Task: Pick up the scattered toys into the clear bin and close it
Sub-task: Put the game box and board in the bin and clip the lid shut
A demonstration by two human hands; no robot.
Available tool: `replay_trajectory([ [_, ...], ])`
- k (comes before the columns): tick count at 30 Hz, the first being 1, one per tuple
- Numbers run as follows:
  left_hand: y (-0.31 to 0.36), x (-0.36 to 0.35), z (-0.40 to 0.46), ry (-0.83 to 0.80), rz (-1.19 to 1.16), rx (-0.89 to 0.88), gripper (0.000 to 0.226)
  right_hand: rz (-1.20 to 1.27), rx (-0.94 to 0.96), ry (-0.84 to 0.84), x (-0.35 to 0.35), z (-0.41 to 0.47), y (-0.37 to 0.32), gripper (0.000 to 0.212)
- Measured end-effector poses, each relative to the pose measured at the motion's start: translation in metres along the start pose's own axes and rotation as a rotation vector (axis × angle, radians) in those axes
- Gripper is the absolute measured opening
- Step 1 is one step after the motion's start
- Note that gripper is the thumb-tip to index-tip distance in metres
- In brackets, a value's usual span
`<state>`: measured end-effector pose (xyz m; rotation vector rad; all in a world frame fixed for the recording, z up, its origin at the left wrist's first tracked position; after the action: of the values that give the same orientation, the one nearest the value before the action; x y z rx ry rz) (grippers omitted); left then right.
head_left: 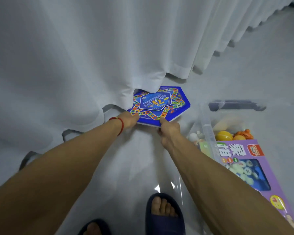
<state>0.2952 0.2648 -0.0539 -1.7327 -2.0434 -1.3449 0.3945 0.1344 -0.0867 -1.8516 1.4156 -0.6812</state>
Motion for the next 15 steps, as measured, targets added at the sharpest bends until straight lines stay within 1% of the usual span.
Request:
replay_trajectory([
  [3,-0.006,0.022,-0.051,0.034,-0.075,0.046,0.037,-0.113,0.019,-0.095,0.009,-0.054,0.000,0.014],
  [5,-0.019,0.034,-0.093,0.036,-0.201,0.111,0.037,-0.199,0.036,-0.208,0.029,-0.098,-0.001,0.009],
  [7,-0.038,0.038,-0.143,-0.031,-0.371,0.270,0.029,-0.310,0.091,-0.301,0.058,-0.138,-0.013,0.005],
  [8,-0.048,0.038,-0.167,-0.053,-0.429,0.338,0.026,-0.345,0.129,-0.339,0.074,-0.154,-0.023,0.008],
  [9,-0.058,0.037,-0.185,-0.043,-0.493,0.368,0.029,-0.357,0.171,-0.366,0.091,-0.166,-0.034,0.012],
  [10,-0.067,0.038,-0.198,-0.016,-0.532,0.364,0.031,-0.344,0.208,-0.388,0.107,-0.178,-0.047,0.016],
  [12,-0.076,0.039,-0.217,-0.003,-0.579,0.308,0.029,-0.308,0.260,-0.413,0.141,-0.195,-0.074,0.022],
  [14,-0.066,0.035,-0.234,-0.069,-0.637,0.220,0.029,-0.266,0.344,-0.362,0.176,-0.204,-0.097,0.030],
  [15,-0.055,0.030,-0.242,-0.115,-0.663,0.166,0.029,-0.237,0.395,-0.301,0.195,-0.203,-0.107,0.033],
])
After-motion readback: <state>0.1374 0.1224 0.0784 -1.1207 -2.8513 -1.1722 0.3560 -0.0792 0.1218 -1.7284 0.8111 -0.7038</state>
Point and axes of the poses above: each hand's wrist, its own z-axis towards the middle knuckle, its own x-axis out of the back of the hand, y = z × x, the point moved 2 cm from there along z, towards the middle knuckle, and after that the axes turned 2 degrees about x, right-handed, at the moved point
